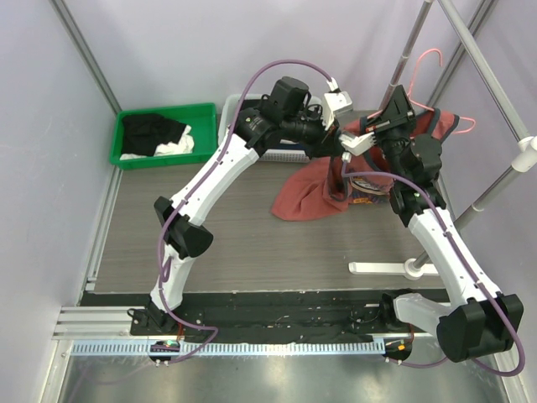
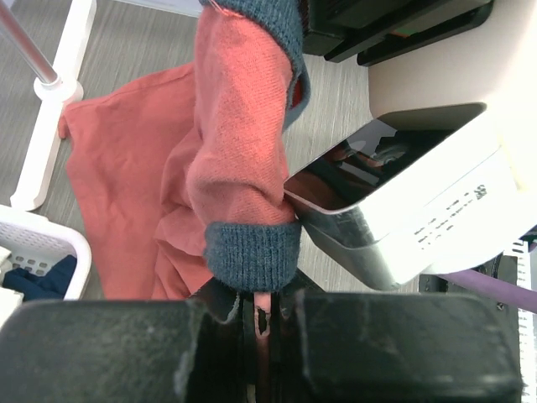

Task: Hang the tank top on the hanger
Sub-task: Place the hanger at the clothesline.

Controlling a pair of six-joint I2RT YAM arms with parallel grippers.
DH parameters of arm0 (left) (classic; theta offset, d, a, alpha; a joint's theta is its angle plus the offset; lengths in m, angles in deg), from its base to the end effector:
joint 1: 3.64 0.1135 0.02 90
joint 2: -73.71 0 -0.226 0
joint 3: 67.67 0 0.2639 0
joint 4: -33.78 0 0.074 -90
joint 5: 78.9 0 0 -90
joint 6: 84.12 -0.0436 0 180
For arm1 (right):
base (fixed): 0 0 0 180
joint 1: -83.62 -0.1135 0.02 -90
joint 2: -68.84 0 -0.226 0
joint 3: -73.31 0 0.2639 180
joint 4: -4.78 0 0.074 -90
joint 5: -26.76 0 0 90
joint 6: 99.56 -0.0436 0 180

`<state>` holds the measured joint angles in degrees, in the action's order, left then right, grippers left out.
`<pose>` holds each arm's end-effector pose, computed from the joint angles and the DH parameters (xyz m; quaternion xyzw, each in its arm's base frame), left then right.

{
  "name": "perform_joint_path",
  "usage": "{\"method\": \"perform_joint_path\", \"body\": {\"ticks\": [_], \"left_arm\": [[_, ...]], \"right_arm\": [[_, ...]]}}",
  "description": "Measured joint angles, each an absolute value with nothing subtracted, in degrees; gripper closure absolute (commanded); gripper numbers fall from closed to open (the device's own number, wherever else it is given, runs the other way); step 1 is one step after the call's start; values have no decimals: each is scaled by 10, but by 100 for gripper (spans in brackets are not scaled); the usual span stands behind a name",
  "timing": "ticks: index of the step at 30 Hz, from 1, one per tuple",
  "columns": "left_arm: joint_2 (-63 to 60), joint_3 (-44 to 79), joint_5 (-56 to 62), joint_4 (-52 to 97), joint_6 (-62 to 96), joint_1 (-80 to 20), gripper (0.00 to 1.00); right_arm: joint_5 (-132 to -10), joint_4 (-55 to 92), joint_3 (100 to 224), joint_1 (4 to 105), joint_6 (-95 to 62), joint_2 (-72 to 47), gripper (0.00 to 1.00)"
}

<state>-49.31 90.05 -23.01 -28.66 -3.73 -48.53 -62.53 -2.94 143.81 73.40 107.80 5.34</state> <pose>0.3069 -0.3402 0.4020 0.5095 0.6581 -0.3890 0.3949 0.2902 0.0518 0.3778 -0.5457 0.2741 -0.6394 0.4672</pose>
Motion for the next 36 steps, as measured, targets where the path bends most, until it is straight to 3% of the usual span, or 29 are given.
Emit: {"method": "perform_joint_path", "body": {"ticks": [6, 8, 9, 14, 20, 29, 33, 36], "left_arm": [[-490, 900, -230, -286, -33, -485, 100], [-490, 900, -230, -286, -33, -485, 94], [-490, 900, -230, -285, -33, -485, 86], [-487, 900, -235, -280, -35, -485, 80], [-482, 900, -236, -278, -36, -485, 62], [-479, 900, -239, -278, -38, -485, 10], [-476, 900, -240, -279, -38, -485, 2], [-473, 900, -241, -279, -38, -485, 0]], "right_arm": [[-632, -16, 1451, 734, 1082, 51, 99], [-634, -12, 1454, 734, 1082, 51, 99], [-634, -10, 1456, 734, 1082, 51, 99], [-629, 4, 1470, 739, 1075, 50, 99], [-627, 4, 1482, 741, 1067, 50, 99], [-634, 23, 1493, 745, 1061, 49, 99], [-641, 35, 1505, 747, 1060, 49, 99], [-646, 37, 1512, 749, 1058, 49, 99]]}}
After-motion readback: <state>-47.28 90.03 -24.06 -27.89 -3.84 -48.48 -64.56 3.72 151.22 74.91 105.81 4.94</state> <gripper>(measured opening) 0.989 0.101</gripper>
